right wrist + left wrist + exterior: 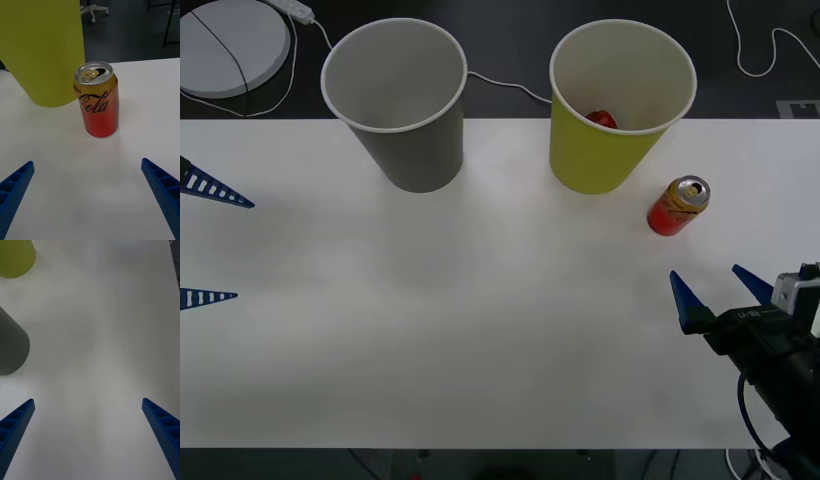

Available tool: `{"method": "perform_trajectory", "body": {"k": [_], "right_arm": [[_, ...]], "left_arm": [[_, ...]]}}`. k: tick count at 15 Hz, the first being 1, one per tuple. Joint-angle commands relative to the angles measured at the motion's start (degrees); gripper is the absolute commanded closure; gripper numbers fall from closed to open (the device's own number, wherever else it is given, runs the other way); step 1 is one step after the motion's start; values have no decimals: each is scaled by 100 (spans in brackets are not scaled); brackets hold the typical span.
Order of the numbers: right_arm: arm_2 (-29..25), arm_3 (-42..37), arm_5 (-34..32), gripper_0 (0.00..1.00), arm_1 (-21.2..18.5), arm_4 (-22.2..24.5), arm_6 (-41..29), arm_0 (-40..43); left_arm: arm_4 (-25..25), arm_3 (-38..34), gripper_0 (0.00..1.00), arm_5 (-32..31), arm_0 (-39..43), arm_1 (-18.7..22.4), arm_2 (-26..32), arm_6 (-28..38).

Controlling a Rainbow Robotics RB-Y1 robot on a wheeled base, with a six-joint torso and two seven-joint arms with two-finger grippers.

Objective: Put the can into the green bin and the plastic bottle into the gray bin

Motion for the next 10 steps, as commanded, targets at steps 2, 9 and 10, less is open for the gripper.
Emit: {"method": "perform_trajectory", "body": {"k": [2, 9, 10], "right_arm": [[1270, 632, 896, 0, 158, 292, -663, -1004], [1771, 1643, 1143, 0, 571, 450, -944, -1760], [1771, 1766, 1116, 0, 624, 450, -944, -1821]], "left_arm": [[0, 0, 0, 0, 0, 0, 0, 0], [0, 0, 0, 0, 0, 0, 0, 0], [0, 0, 0, 0, 0, 0, 0, 0]]}}
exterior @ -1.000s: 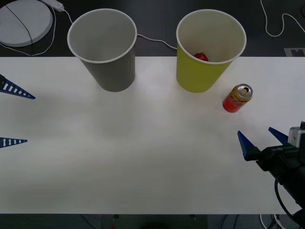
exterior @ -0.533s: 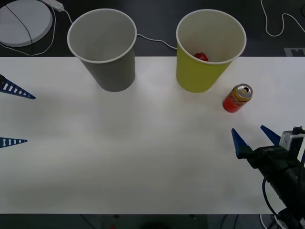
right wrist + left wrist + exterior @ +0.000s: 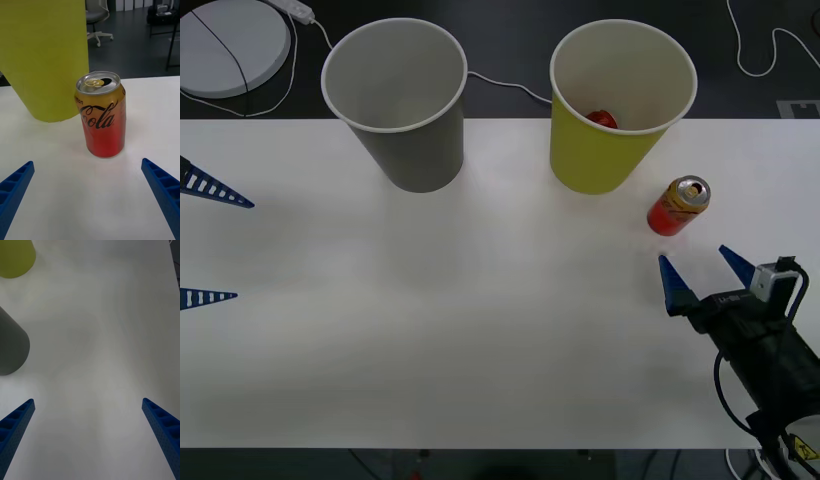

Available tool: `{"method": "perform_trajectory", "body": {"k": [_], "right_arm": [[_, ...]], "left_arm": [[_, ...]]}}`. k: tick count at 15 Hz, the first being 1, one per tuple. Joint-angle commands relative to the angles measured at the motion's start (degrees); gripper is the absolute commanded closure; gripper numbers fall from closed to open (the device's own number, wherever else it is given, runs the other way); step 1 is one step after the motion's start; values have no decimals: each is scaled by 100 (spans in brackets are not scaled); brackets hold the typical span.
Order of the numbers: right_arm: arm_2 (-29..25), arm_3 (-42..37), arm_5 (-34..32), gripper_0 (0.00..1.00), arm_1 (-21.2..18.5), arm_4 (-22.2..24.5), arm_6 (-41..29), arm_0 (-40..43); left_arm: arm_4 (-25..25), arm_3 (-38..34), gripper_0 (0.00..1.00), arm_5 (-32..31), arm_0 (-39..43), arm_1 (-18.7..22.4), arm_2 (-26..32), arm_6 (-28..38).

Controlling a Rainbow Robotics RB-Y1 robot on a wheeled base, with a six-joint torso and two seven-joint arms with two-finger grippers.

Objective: Put the can into the green bin and the plastic bottle into the gray bin

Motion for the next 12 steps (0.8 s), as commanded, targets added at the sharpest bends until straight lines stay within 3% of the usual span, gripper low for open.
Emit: {"method": "perform_trajectory", "body": {"k": [1, 12], "right_arm": [[-1, 381, -28, 0, 187, 1, -6, -171], [-1, 1506, -28, 0, 969, -52, 11, -804]], "left_arm": [[0, 0, 0, 0, 0, 0, 0, 0], [0, 0, 0, 0, 0, 0, 0, 0]]}}
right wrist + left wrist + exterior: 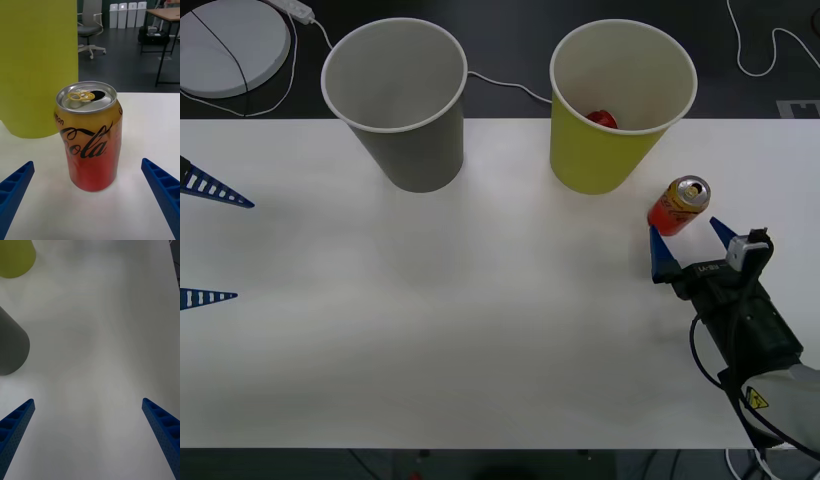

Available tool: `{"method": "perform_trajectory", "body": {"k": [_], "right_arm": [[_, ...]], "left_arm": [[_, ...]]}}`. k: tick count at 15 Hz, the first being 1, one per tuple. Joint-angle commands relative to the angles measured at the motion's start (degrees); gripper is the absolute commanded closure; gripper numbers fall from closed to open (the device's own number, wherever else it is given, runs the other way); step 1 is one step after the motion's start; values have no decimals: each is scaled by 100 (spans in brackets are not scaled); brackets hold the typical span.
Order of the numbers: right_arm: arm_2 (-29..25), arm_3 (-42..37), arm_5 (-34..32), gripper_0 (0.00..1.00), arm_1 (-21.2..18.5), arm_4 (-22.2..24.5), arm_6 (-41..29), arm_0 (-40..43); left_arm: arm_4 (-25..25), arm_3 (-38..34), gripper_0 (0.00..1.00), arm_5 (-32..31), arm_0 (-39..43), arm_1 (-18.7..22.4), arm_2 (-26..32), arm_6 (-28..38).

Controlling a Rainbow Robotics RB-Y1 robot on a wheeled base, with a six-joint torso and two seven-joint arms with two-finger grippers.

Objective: Put the can into the green bin and the plastic bottle into the gray bin

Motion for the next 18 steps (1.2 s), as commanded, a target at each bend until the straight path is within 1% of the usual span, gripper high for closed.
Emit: {"method": "perform_trajectory", "body": {"k": [1, 8, 18], "right_arm": [[-10, 291, -2, 0, 184, -2, -18, -158], [-36, 968, -2, 0, 606, -90, 8, -501], [-27, 1504, -125, 0, 975, -187, 70, -800]], "left_arm": [[0, 0, 0, 0, 0, 0, 0, 0], [0, 0, 0, 0, 0, 0, 0, 0], [0, 0, 0, 0, 0, 0, 0, 0]]}}
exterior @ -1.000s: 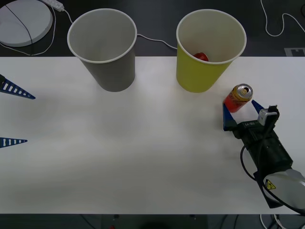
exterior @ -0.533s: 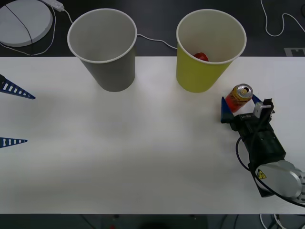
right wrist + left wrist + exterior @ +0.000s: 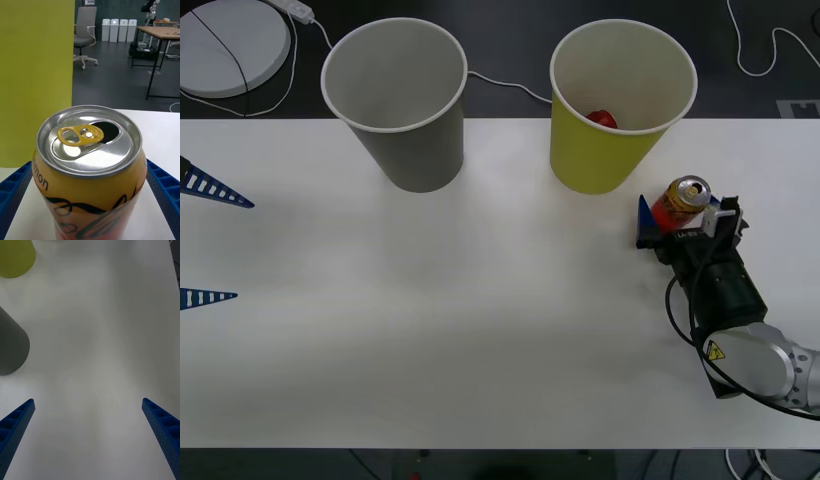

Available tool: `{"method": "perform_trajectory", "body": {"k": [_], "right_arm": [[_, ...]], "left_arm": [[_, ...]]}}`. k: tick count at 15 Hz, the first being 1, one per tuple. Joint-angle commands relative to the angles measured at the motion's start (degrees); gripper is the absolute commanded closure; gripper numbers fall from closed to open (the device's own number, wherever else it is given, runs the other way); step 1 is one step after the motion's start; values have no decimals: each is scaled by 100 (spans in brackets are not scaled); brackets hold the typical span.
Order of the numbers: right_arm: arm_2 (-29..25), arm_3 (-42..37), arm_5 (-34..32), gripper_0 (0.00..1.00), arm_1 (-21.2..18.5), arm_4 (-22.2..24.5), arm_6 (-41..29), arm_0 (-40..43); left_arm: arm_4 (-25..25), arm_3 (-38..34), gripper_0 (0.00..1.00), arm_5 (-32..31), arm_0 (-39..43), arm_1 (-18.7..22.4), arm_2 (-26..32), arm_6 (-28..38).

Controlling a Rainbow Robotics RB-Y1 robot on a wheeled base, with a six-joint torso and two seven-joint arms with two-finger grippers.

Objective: Put the can into the green bin and the plastic bottle into the gray bin

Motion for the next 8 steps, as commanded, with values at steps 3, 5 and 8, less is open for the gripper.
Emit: {"method": "perform_trajectory", "body": {"k": [3, 5, 8], "right_arm": [[-6, 88, -51, 24, 64, -12, 20, -54], [3, 88, -51, 100, 64, -12, 38, -54], [-6, 88, -77, 100, 64, 14, 47, -62]], "left_arm": [[0, 0, 0, 0, 0, 0, 0, 0], [0, 0, 0, 0, 0, 0, 0, 0], [0, 0, 0, 0, 0, 0, 0, 0]]}}
